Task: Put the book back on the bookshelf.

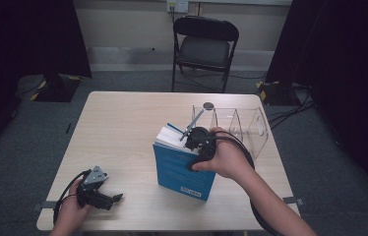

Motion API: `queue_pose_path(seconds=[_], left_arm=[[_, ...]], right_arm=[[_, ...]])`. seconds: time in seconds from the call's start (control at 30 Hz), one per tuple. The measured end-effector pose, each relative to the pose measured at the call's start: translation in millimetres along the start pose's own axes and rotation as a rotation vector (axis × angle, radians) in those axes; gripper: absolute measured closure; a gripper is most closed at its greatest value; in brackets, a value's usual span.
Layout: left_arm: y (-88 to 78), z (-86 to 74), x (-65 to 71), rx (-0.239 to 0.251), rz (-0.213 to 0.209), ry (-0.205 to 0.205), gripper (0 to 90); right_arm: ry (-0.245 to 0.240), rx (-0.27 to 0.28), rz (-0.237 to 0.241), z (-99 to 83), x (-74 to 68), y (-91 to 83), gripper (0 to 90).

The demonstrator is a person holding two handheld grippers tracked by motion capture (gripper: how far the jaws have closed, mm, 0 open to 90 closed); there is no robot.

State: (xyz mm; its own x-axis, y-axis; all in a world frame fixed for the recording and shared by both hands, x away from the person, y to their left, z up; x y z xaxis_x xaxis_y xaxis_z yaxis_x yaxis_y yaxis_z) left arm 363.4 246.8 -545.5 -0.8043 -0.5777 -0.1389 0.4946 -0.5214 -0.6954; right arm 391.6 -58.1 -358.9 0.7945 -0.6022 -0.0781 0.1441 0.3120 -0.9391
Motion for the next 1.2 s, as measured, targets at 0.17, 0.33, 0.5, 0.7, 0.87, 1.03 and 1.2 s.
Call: queue_pose_path(seconds=[0.17,0.33,0.5,0.7,0.87,1.03,1.2], left_arm=[[0.0,0.0,0.1,-0.001,0.002,-0.001,0.0],[0.0,0.0,-0.1,-0.001,0.004,0.0,0.0],[0.0,0.0,0.0,-0.002,0.003,0.0,0.0],[-0.5,0.0,-0.1,-0.008,0.0,0.002,0.0],[-0.4,0.1,-0.2,-0.007,-0.001,0.001,0.0],[-0.2,0.3,-0.3,-0.009,-0.003,0.003,0.0],[0.2,0.7,0.2,-0.004,-0.001,-0.004,0.0]], right_arm=[[0.026,-0.039,-0.016,-0.1,1.4,0.1,45.7],[0.02,-0.016,-0.001,-0.1,0.1,0.2,55.6],[-0.001,0.003,0.022,-1.6,-4.2,-0.5,59.2],[0.023,0.001,0.029,-1.9,-5.0,-1.3,60.7],[0.038,-0.006,0.025,-2.7,-8.4,-2.5,61.3],[0.037,-0.023,0.024,-1.0,-13.1,-4.4,61.4],[0.028,-0.06,0.011,-0.8,-14.2,-12.1,61.4]])
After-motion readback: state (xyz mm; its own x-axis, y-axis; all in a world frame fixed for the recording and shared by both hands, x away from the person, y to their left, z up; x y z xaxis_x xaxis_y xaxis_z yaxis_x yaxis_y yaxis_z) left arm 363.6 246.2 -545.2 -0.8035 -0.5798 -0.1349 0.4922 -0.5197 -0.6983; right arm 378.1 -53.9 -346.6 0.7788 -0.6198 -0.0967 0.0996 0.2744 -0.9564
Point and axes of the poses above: each handheld gripper's, and its own axes: y roughly forward along the jaws, z roughly out of its top, x roughly to its right, the point moved 6 cm from there along y, roughly forward along the jaws, and after that the axes turned 12 degrees about y, right-handed, at the moved point
